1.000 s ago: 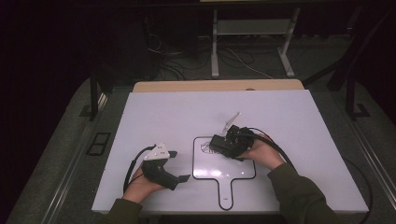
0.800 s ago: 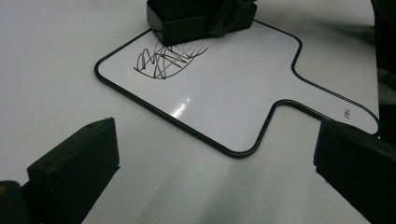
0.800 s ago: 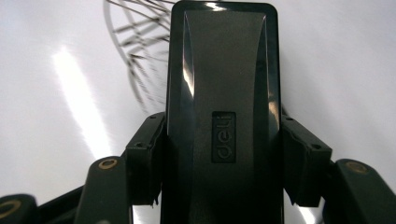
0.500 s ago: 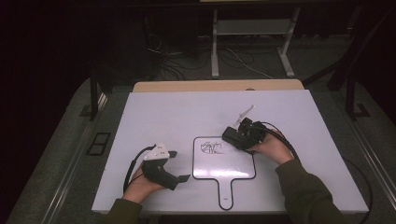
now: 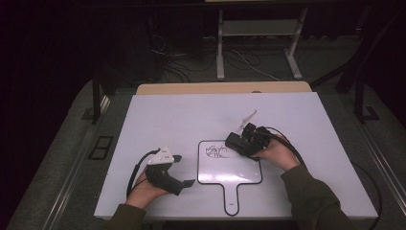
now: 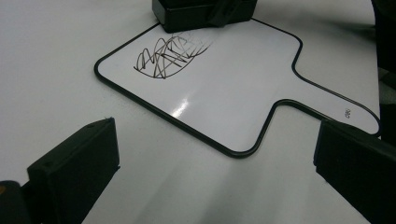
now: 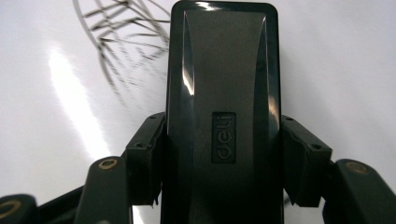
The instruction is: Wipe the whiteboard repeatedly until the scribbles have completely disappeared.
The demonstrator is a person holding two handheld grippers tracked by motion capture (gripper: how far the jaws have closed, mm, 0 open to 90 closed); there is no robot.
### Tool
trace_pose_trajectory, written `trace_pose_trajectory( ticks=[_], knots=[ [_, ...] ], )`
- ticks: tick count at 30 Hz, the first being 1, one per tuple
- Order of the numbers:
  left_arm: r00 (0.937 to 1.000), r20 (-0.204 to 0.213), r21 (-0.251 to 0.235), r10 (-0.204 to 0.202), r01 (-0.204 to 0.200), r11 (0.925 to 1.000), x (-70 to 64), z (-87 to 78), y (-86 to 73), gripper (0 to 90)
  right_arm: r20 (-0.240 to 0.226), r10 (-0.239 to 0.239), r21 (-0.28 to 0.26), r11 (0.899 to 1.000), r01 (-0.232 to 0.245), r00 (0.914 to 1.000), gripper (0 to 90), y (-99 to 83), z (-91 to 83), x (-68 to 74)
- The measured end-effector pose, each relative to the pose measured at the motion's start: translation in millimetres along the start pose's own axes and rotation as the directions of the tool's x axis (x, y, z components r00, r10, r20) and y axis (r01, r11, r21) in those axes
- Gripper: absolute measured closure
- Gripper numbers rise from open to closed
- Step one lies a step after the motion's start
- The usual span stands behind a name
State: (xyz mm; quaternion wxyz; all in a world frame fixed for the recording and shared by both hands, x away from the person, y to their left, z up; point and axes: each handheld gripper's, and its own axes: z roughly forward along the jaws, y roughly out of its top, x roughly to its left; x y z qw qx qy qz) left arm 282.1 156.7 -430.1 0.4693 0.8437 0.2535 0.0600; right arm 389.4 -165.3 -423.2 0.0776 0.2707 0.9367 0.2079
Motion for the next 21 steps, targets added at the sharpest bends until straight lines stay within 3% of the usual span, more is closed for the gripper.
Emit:
trace_pose_trajectory(
  ticks=[5, 15, 21],
  knots=[
    [1.0, -0.001, 0.001, 0.002, -0.002, 1.0, 0.2, -0.2, -0.1, 0.0, -0.004, -0.004, -0.002, 1.0, 0.004, 1.0, 38.6, 0.8, 0.7, 0.7],
    [1.0, -0.001, 0.0, -0.002, 0.002, 1.0, 0.1, 0.2, -0.1, 0.0, 0.076, 0.069, 0.008, 0.998, -0.07, 0.9947, 38.6, -13.0, -5.4, -23.0],
    [1.0, 0.001, 0.004, 0.002, -0.002, 1.0, 0.1, 0.6, 0.0, 0.0, 0.079, 0.056, 0.013, 0.998, -0.057, 0.9954, 38.6, -10.7, -4.9, -16.6]
  ],
)
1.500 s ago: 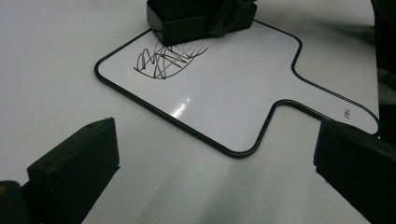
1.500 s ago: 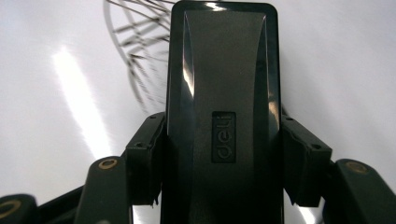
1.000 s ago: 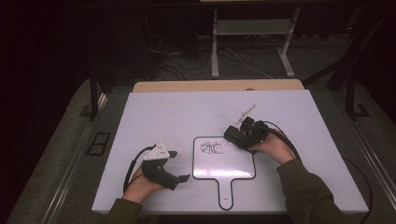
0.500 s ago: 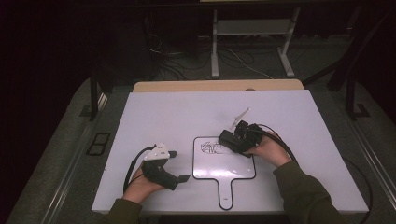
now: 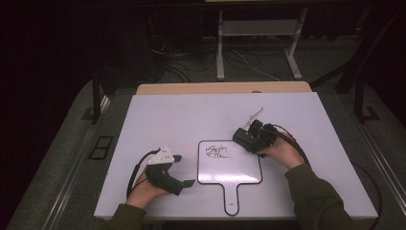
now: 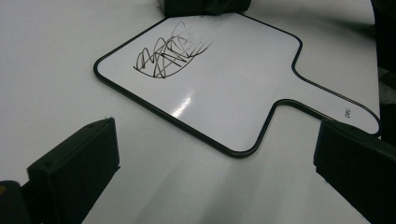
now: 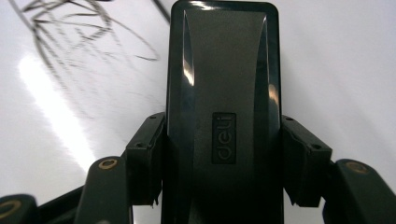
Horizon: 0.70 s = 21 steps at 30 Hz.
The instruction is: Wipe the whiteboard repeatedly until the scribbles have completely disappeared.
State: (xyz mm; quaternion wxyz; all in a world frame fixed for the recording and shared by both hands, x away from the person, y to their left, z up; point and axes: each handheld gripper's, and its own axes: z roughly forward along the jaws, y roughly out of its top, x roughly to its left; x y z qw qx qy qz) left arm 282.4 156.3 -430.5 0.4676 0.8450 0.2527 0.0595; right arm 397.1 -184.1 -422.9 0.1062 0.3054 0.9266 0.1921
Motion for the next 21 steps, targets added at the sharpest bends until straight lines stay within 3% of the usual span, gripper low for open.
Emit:
trace_pose_trajectory(
  ticks=[4, 7, 11, 13, 16, 19, 21],
  knots=[
    [1.0, -0.001, -0.003, -0.001, 0.001, 1.0, -0.3, -0.3, 0.1, 0.0, -0.03, -0.023, -0.003, 1.0, 0.023, 0.9993, 38.6, 3.3, 0.8, 8.4],
    [1.0, 0.0, -0.001, 0.001, -0.001, 1.0, -0.5, -0.5, 0.1, 0.0, -0.025, -0.029, -0.002, 1.0, 0.029, 0.9993, 38.6, 5.5, 1.5, 9.4],
    [1.0, 0.0, 0.001, 0.001, -0.001, 1.0, -0.1, -0.1, -0.1, 0.0, 0.031, 0.007, 0.002, 1.0, -0.007, 0.9995, 38.6, 2.9, 1.2, -1.9],
    [1.0, 0.001, 0.001, -0.001, 0.001, 1.0, 0.0, 0.4, -0.1, 0.0, 0.018, 0.025, -0.002, 1.0, -0.025, 0.9995, 38.6, 1.4, 1.3, -4.6],
    [1.0, 0.001, 0.002, 0.0, 0.0, 1.0, -0.2, 0.6, 0.1, 0.0, 0.02, 0.011, 0.002, 1.0, -0.011, 0.9997, 38.6, 3.5, 1.4, -1.6],
    [1.0, 0.001, 0.001, 0.002, -0.002, 1.0, -0.6, 0.0, 0.2, 0.0, -0.025, 0.004, -0.006, 1.0, -0.004, 0.9997, 38.6, 5.6, 2.4, 1.8],
    [1.0, 0.0, -0.001, 0.001, -0.001, 1.0, -0.7, -0.3, 0.2, 0.0, -0.031, 0.0, -0.008, 1.0, 0.0, 0.9995, 38.4, 6.6, 2.8, 3.9]
  ],
)
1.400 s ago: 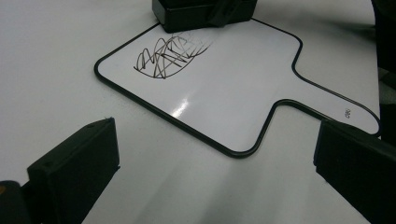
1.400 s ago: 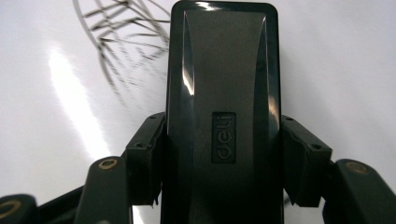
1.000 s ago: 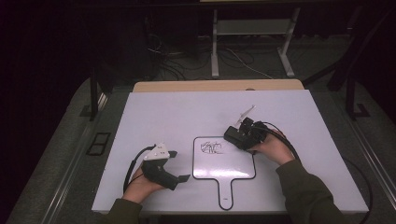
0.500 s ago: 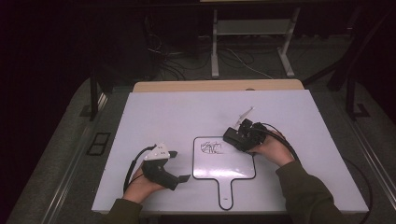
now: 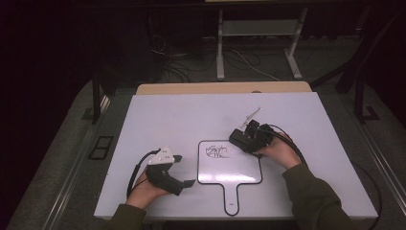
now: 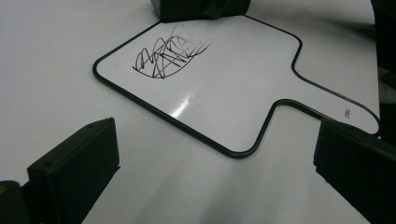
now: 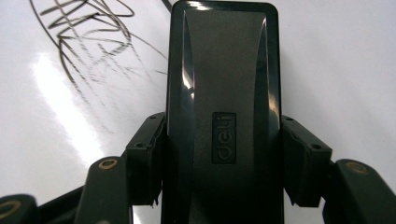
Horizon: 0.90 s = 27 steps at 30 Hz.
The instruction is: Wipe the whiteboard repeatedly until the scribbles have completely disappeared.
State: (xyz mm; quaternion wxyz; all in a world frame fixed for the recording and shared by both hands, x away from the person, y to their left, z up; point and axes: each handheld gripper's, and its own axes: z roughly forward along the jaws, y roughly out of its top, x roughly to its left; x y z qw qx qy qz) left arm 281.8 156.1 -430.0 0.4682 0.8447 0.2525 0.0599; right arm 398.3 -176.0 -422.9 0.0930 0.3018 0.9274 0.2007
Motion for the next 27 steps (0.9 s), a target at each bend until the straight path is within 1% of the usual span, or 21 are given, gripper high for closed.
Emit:
trace_pose_trajectory(
  ticks=[1, 3, 7, 8, 11, 14, 17, 18, 21, 23, 25, 27],
  knots=[
    [1.0, 0.0, 0.001, 0.001, -0.001, 1.0, 0.1, -0.1, 0.0, 0.0, -0.002, -0.001, -0.003, 1.0, 0.001, 1.0, 38.3, 0.2, 0.1, 0.1],
    [1.0, 0.001, 0.001, 0.001, -0.001, 1.0, 0.3, -0.1, -0.1, 0.0, -0.025, 0.01, -0.007, 1.0, -0.01, 0.9996, 38.2, -0.1, 0.5, -1.0],
    [1.0, 0.0, -0.001, -0.001, 0.001, 1.0, 0.5, -0.1, -0.1, 0.0, -0.025, 0.009, -0.016, 1.0, -0.01, 0.9996, 38.1, -0.9, -1.2, -2.6],
    [1.0, 0.0, -0.002, -0.001, 0.001, 1.0, 0.5, -0.2, -0.2, 0.0, -0.038, 0.014, -0.026, 1.0, -0.015, 0.9992, 38.2, -1.0, -2.6, -2.6],
    [1.0, 0.0, 0.0, 0.001, -0.001, 1.0, 0.3, -0.2, 0.0, 0.0, -0.044, 0.016, -0.039, 0.999, -0.018, 0.9989, 38.7, -1.7, -6.4, -3.9],
    [1.0, 0.002, 0.002, 0.002, -0.002, 1.0, 0.2, 0.2, 0.1, 0.0, -0.032, 0.011, -0.033, 0.999, -0.012, 0.9994, 39.0, -1.7, -7.2, -2.0],
    [1.0, 0.0, 0.001, 0.001, -0.001, 1.0, 0.3, 0.2, 0.0, 0.0, -0.027, -0.017, -0.029, 0.999, 0.017, 0.9995, 39.1, 0.2, -7.1, 3.5],
    [1.0, 0.0, 0.001, 0.001, -0.001, 1.0, 0.3, 0.2, 0.1, 0.0, -0.028, -0.036, -0.028, 0.999, 0.035, 0.999, 39.1, 1.3, -6.9, 6.1],
    [1.0, 0.0, 0.001, 0.003, -0.003, 1.0, 0.0, -0.1, 0.1, 0.0, -0.042, -0.072, -0.025, 0.997, 0.071, 0.9966, 39.1, 5.8, -6.1, 16.9],
    [1.0, -0.001, -0.003, 0.001, -0.001, 1.0, -0.3, -0.5, 0.2, 0.0, -0.023, -0.093, -0.021, 0.996, 0.092, 0.9954, 39.1, 8.7, -5.7, 21.6],
    [1.0, -0.002, -0.004, 0.0, 0.0, 1.0, -0.2, -0.7, 0.1, 0.0, -0.005, -0.088, -0.02, 0.996, 0.088, 0.9961, 39.2, 9.6, -5.3, 21.5],
    [1.0, -0.002, -0.004, 0.003, -0.003, 1.0, 0.2, -0.7, 0.2, 0.0, 0.017, -0.072, -0.017, 0.997, 0.072, 0.9973, 39.2, 8.6, -5.5, 17.7]
  ],
)
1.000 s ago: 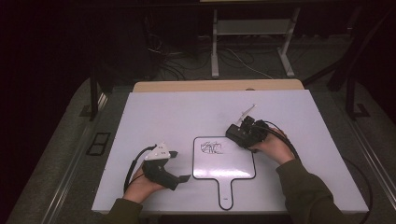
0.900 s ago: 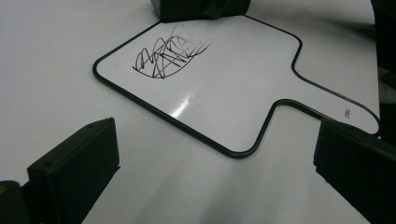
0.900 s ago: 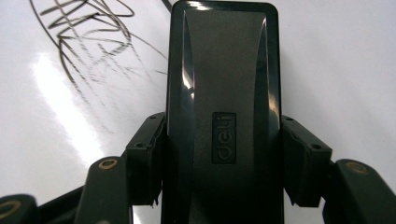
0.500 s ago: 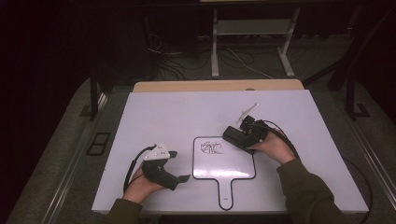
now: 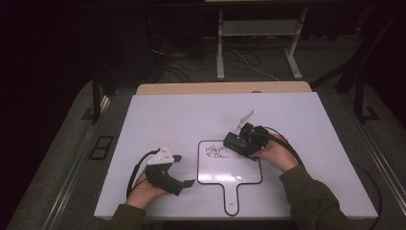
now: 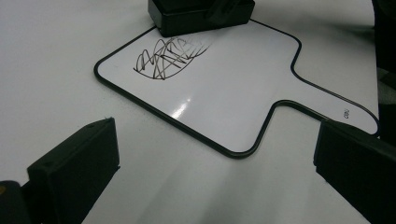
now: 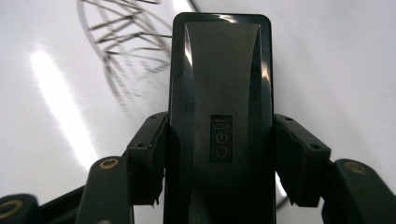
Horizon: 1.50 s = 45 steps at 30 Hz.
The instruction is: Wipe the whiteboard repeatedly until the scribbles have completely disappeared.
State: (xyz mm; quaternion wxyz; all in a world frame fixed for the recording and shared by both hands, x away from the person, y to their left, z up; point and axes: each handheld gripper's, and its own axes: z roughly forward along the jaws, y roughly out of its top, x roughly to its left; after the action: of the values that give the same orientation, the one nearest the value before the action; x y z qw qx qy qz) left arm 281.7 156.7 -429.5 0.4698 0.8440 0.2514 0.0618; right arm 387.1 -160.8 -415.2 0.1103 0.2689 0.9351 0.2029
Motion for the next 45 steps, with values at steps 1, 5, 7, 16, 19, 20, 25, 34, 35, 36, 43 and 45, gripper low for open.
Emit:
trace_pose_trajectory(
  ticks=[1, 5, 7, 16, 19, 20, 25, 34, 35, 36, 43, 45],
  knots=[
    [1.0, 0.0, 0.0, -0.001, 0.001, 1.0, 0.0, 0.1, -0.1, 0.0, 0.007, 0.011, 0.0, 1.0, -0.011, 0.9999, 39.2, -1.1, -0.2, -2.6],
    [1.0, 0.0, 0.001, -0.006, 0.006, 1.0, -0.1, 0.5, -0.2, 0.0, 0.048, 0.044, 0.002, 0.999, -0.044, 0.9979, 39.2, -6.1, -1.3, -13.2],
    [1.0, 0.0, 0.003, -0.004, 0.004, 1.0, 0.0, 0.6, -0.2, 0.0, 0.049, 0.049, 0.001, 0.999, -0.049, 0.9976, 39.2, -7.2, -1.5, -15.2],
    [1.0, 0.003, 0.005, -0.001, 0.001, 1.0, -0.1, 0.9, -0.1, 0.0, 0.014, -0.013, -0.007, 1.0, 0.013, 0.9998, 39.2, 5.2, 2.1, 4.8],
    [1.0, 0.002, 0.005, -0.002, 0.002, 1.0, -0.1, 0.9, -0.2, 0.0, 0.006, -0.05, -0.002, 0.999, 0.05, 0.9987, 39.2, 12.4, 3.5, 16.6],
    [1.0, 0.002, 0.005, -0.001, 0.001, 1.0, -0.1, 0.7, -0.1, 0.0, 0.002, -0.064, -0.001, 0.998, 0.064, 0.998, 39.2, 14.5, 4.0, 20.1],
    [1.0, 0.002, 0.006, -0.001, 0.001, 1.0, 0.2, 0.8, -0.2, 0.0, -0.026, -0.109, -0.008, 0.994, 0.108, 0.9937, 39.2, 21.7, 5.7, 33.9],
    [1.0, 0.001, 0.004, -0.002, 0.002, 1.0, 0.0, 0.2, -0.3, 0.0, 0.027, -0.045, 0.004, 0.999, 0.045, 0.9986, 39.2, 16.2, 5.8, 11.8],
    [1.0, 0.001, 0.004, -0.002, 0.002, 1.0, 0.1, 0.3, -0.3, 0.0, 0.036, -0.035, 0.005, 0.999, 0.035, 0.9987, 39.2, 14.4, 5.5, 8.0],
    [1.0, 0.001, 0.004, -0.003, 0.003, 1.0, 0.1, 0.3, -0.3, 0.0, 0.045, -0.027, 0.008, 1.0, 0.027, 0.9986, 39.2, 12.9, 5.1, 4.4],
    [1.0, 0.002, 0.006, -0.002, 0.002, 1.0, 0.0, 0.7, -0.2, 0.0, 0.024, -0.031, 0.003, 1.0, 0.031, 0.9992, 39.2, 13.7, 5.4, 6.6],
    [1.0, 0.002, 0.006, -0.001, 0.001, 1.0, -0.2, 0.7, -0.1, 0.0, 0.017, -0.053, 0.001, 0.999, 0.053, 0.9984, 39.2, 17.9, 6.4, 14.6]
  ],
)
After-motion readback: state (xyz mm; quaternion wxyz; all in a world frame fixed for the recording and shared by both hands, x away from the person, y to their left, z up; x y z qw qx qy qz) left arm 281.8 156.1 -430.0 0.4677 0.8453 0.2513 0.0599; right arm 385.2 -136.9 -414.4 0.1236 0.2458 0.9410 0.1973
